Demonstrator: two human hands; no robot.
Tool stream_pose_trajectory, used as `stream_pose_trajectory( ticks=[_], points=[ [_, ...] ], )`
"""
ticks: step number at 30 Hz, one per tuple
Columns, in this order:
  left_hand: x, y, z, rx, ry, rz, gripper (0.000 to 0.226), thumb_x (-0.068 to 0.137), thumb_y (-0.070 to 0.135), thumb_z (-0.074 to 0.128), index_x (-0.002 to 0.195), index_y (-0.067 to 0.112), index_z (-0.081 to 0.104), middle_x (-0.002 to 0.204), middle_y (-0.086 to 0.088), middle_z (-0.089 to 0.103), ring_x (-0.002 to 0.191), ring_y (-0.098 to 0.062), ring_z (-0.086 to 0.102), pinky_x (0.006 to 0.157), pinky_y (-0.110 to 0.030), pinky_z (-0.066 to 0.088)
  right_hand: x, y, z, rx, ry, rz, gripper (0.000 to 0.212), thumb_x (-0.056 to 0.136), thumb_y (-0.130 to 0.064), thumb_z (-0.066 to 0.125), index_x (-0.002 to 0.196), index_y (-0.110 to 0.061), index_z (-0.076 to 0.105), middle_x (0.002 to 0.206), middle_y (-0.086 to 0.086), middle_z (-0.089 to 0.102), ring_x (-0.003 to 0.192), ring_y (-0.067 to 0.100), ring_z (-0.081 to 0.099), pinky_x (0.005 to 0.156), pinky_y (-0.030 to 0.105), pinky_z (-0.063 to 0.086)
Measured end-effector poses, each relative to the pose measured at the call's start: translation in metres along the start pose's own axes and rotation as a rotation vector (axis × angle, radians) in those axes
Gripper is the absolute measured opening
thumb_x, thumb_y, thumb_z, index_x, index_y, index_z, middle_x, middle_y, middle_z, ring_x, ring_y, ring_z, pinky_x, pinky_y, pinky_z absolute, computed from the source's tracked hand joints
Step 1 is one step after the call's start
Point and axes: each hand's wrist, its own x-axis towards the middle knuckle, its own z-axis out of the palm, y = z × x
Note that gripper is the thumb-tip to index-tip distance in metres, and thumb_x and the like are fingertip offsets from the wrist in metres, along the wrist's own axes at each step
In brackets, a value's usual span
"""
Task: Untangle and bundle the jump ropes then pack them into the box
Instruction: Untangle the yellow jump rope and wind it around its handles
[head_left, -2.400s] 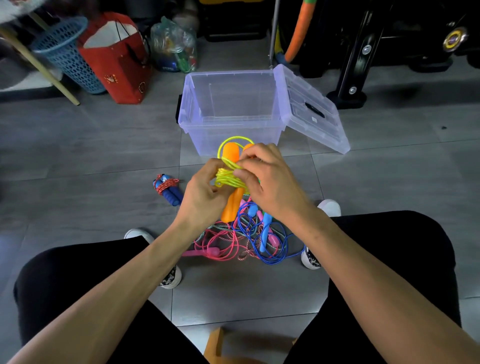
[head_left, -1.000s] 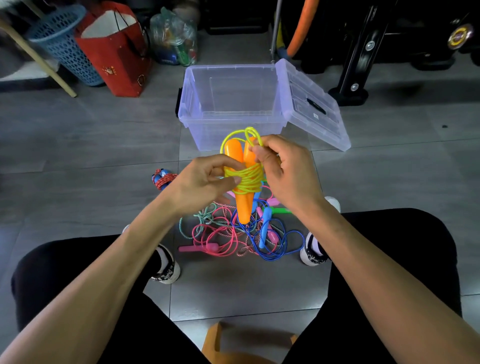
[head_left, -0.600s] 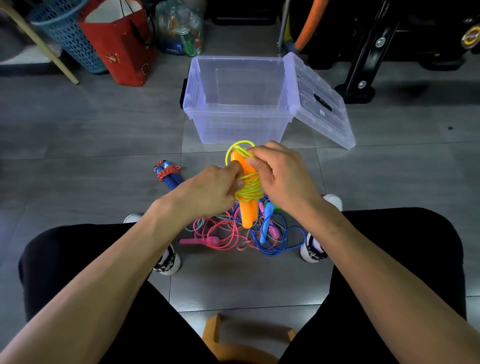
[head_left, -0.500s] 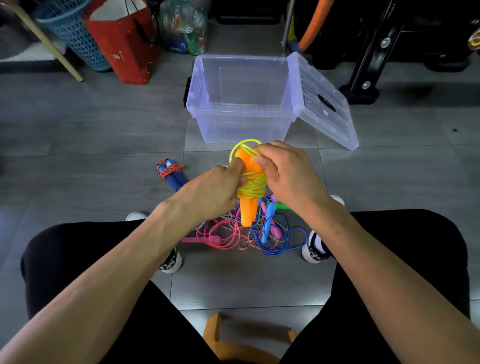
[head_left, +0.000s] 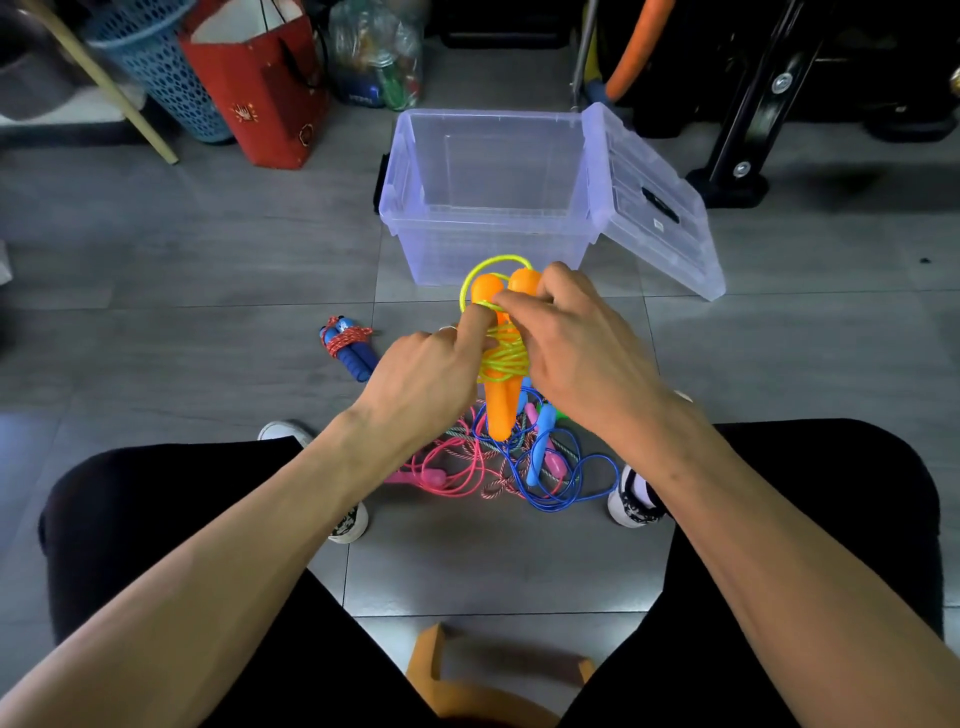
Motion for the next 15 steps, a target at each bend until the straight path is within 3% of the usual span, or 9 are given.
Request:
stream_pose_trajectory(
  ticks=[3, 6, 10, 15],
  points=[
    [-0.003, 0.004, 0.006, -0.040, -0.001, -0.025, 0.025, 0.083, 0.012, 0.033, 0.108, 0.006, 0.034, 0.049, -0.012, 0.057, 0.029, -0.033, 0.043, 0.044, -0.014, 0.004, 0.001, 0.000, 0.000, 0.034, -0.028, 0.026, 0.030, 0.091, -0.008, 0.054, 0.118, -0.015, 0.065, 0.092, 0.008, 0.043, 0.088, 0.029, 0.052, 0.060, 0.033, 0.042],
    [-0.003, 0.006, 0.009, -0.025, 0.006, -0.046, 0.034, 0.075, 0.004, 0.036, 0.109, 0.005, 0.035, 0.052, -0.013, 0.059, 0.029, -0.033, 0.043, 0.046, -0.013, 0.001, 0.004, 0.000, -0.001, 0.057, -0.045, 0.060, 0.031, 0.092, -0.010, 0.053, 0.119, -0.021, 0.064, 0.091, 0.002, 0.035, 0.091, 0.029, 0.051, 0.063, 0.035, 0.044],
    [-0.001, 0.009, 0.013, -0.023, 0.028, -0.087, 0.045, 0.069, -0.006, 0.062, 0.104, 0.005, 0.037, 0.048, -0.013, 0.052, 0.030, -0.034, 0.046, 0.040, -0.017, 0.017, 0.009, -0.002, 0.000, 0.049, -0.099, 0.159, 0.032, 0.094, -0.013, 0.050, 0.120, -0.024, 0.064, 0.092, 0.002, 0.035, 0.097, 0.031, 0.053, 0.067, 0.033, 0.040],
    [0.000, 0.004, 0.017, -0.001, 0.100, -0.100, 0.029, 0.078, 0.004, 0.060, 0.097, 0.009, 0.038, 0.049, -0.010, 0.054, 0.033, -0.033, 0.050, 0.036, -0.023, 0.027, 0.010, -0.004, -0.002, -0.027, -0.152, 0.131, 0.031, 0.095, -0.016, 0.045, 0.121, -0.022, 0.061, 0.092, 0.002, 0.031, 0.098, 0.029, 0.050, 0.066, 0.031, 0.030]
  ],
)
